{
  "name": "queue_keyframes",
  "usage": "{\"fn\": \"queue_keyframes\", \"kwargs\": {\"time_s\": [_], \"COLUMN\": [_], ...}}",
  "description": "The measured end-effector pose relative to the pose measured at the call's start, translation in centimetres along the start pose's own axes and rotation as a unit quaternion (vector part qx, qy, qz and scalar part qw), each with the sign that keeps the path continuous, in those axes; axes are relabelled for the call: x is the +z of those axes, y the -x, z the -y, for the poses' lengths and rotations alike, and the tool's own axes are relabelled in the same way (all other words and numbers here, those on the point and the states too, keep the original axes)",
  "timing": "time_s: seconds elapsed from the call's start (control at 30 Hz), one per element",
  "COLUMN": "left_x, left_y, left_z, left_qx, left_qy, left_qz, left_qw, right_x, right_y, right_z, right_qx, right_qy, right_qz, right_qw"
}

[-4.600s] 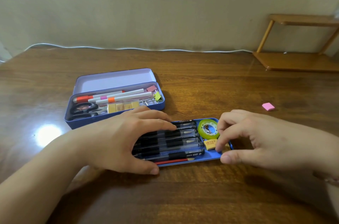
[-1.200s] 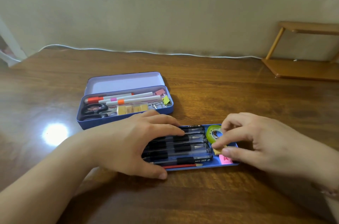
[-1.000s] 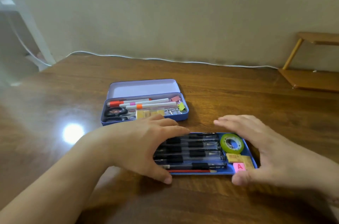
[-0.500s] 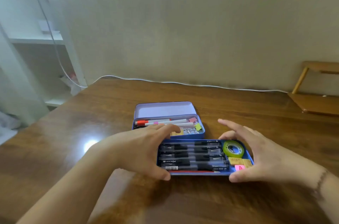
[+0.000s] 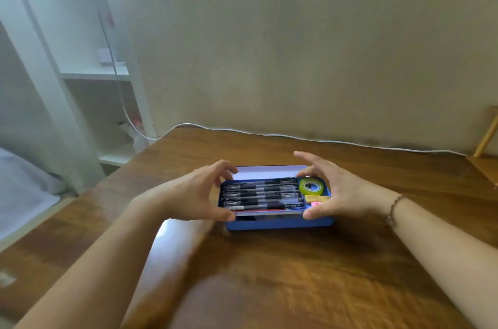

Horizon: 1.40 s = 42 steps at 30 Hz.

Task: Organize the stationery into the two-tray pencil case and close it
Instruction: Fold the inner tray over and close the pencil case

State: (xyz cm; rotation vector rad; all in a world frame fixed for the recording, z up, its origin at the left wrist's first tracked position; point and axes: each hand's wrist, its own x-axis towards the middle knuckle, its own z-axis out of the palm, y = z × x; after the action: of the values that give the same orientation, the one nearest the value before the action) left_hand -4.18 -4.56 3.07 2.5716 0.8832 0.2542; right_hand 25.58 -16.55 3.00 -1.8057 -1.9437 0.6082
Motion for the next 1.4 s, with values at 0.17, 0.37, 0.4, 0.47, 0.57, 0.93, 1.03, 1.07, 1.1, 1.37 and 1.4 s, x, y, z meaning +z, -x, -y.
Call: {"fn": "queue_keyframes", "kwargs": {"time_s": [0.17,0.37,0.4,0.47,0.57,0.93,1.03,1.07,1.1,1.37,1.4], "left_x": [1.2,2.0,2.0,2.0,2.0,1.9,2.1,2.1,2.1,5.5,6.2], "left_y": [-0.7,-1.2,-1.3,-1.3,-1.1,-1.1,-1.3,-1.2,-1.2,-2.3,-2.5], "left_z": [1.4,1.6,1.6,1.6,1.6,1.1,1.0,1.1,1.1,-0.6,-0.6], "left_qx": [-0.013,-0.017,-0.016,-0.013,-0.009,-0.008,-0.019,-0.025,-0.028,-0.002,-0.001], "left_qy": [0.014,0.026,0.024,0.019,0.007,0.000,0.003,-0.003,-0.015,-0.089,-0.104], "left_qz": [-0.006,-0.010,-0.006,-0.004,-0.007,0.006,0.015,0.017,0.021,-0.029,-0.043], "left_qw": [1.000,0.999,1.000,1.000,1.000,1.000,1.000,1.000,0.999,0.996,0.994], "right_x": [0.8,1.0,1.0,1.0,1.0,1.2,1.3,1.3,1.4,4.9,5.5], "right_y": [-1.3,-1.5,-1.5,-1.3,-1.0,-0.5,-0.5,-0.5,-0.5,-1.9,-2.2], "right_z": [-1.0,-2.1,-2.2,-2.4,-2.5,-2.7,-2.8,-2.8,-2.8,-0.3,-0.1], "right_qx": [0.011,0.011,0.009,0.009,0.003,0.003,0.005,0.006,0.009,-0.009,0.004], "right_qy": [-0.010,-0.024,-0.023,-0.019,-0.007,0.008,0.016,0.020,0.027,0.198,0.199], "right_qz": [0.012,0.024,0.024,0.022,0.016,0.027,0.023,0.024,0.027,-0.067,-0.062], "right_qw": [1.000,0.999,0.999,1.000,1.000,1.000,1.000,0.999,0.999,0.978,0.978]}}
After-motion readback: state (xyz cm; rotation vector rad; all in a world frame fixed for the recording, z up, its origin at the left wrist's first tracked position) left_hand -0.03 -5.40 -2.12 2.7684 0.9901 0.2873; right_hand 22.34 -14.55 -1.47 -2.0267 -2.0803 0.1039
